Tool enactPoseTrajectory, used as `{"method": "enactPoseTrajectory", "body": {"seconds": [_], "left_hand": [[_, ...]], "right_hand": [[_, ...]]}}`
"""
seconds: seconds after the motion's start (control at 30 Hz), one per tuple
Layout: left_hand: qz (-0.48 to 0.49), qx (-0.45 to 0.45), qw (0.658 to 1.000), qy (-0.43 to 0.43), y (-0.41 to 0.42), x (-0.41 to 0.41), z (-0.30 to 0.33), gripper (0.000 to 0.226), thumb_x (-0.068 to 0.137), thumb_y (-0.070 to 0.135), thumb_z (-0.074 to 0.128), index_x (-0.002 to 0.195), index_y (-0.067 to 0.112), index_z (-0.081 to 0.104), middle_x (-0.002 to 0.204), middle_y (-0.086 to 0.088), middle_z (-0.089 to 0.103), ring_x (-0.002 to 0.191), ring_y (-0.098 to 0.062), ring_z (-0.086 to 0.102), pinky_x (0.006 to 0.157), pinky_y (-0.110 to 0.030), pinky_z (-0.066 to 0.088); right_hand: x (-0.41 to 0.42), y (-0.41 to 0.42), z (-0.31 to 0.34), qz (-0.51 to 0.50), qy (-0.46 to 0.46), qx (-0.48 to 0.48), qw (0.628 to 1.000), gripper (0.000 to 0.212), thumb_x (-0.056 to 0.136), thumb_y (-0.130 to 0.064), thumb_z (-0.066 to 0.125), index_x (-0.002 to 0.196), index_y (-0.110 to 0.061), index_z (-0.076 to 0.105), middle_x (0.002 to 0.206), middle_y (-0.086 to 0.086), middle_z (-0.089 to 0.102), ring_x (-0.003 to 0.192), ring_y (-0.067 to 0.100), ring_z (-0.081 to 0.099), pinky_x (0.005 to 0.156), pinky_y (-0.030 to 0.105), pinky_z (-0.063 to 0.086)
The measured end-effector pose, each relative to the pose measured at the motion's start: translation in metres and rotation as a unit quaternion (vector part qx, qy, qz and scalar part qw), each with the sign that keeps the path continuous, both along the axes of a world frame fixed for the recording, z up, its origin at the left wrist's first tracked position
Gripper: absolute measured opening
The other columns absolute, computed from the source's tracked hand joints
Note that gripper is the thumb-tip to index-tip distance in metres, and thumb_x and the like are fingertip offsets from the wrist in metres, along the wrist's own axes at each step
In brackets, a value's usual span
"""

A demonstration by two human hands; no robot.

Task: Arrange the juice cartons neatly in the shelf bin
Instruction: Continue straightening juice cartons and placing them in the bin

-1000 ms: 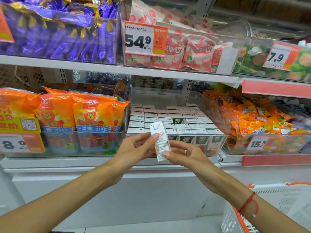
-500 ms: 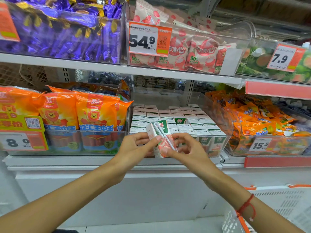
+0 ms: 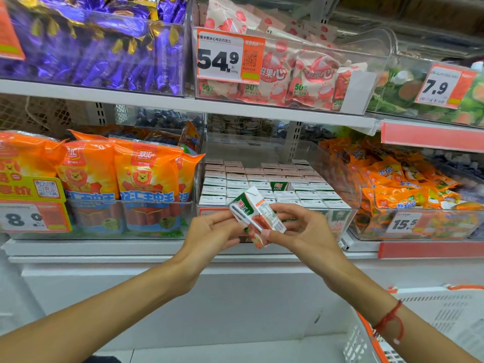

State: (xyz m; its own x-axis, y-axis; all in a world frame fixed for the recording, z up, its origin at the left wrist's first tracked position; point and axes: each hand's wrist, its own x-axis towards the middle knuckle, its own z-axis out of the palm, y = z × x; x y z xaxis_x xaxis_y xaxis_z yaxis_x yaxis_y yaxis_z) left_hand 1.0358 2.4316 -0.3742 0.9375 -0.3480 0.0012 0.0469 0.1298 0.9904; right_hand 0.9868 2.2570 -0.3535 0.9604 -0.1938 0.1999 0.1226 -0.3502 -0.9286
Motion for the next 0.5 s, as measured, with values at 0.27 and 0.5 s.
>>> {"method": "enactPoseTrajectory", "body": {"seconds": [0.27, 0.5], "left_hand": [[0.002, 0.0, 1.0, -0.018, -0.004, 0.001, 0.01, 0.022, 0.079, 0.034, 0.075, 0.1, 0.027, 0.071, 0.088, 0.007, 0.077, 0.083, -0.006, 0.073, 0.062, -0.012, 0.054], [0.052, 0.132, 0.966, -0.217, 0.007, 0.006, 0.014, 0.059, 0.063, 0.033, 0.088, 0.118, 0.031, 0.066, 0.109, 0.021, 0.07, 0.101, 0.006, 0.063, 0.082, -0.012, 0.05]], "right_hand": [[-0.003, 0.011, -0.006, 0.009, -0.071, -0.172, 0.982, 0.056, 0.068, -0.028, 0.087, 0.117, -0.038, 0.064, 0.096, -0.008, 0.061, 0.079, 0.002, 0.06, 0.067, 0.014, 0.051], [-0.006, 0.0, 0.007, 0.111, 0.052, 0.079, 0.989, 0.043, 0.075, -0.053, 0.063, 0.105, -0.023, 0.072, 0.1, 0.0, 0.074, 0.095, 0.011, 0.071, 0.083, 0.018, 0.055]]}}
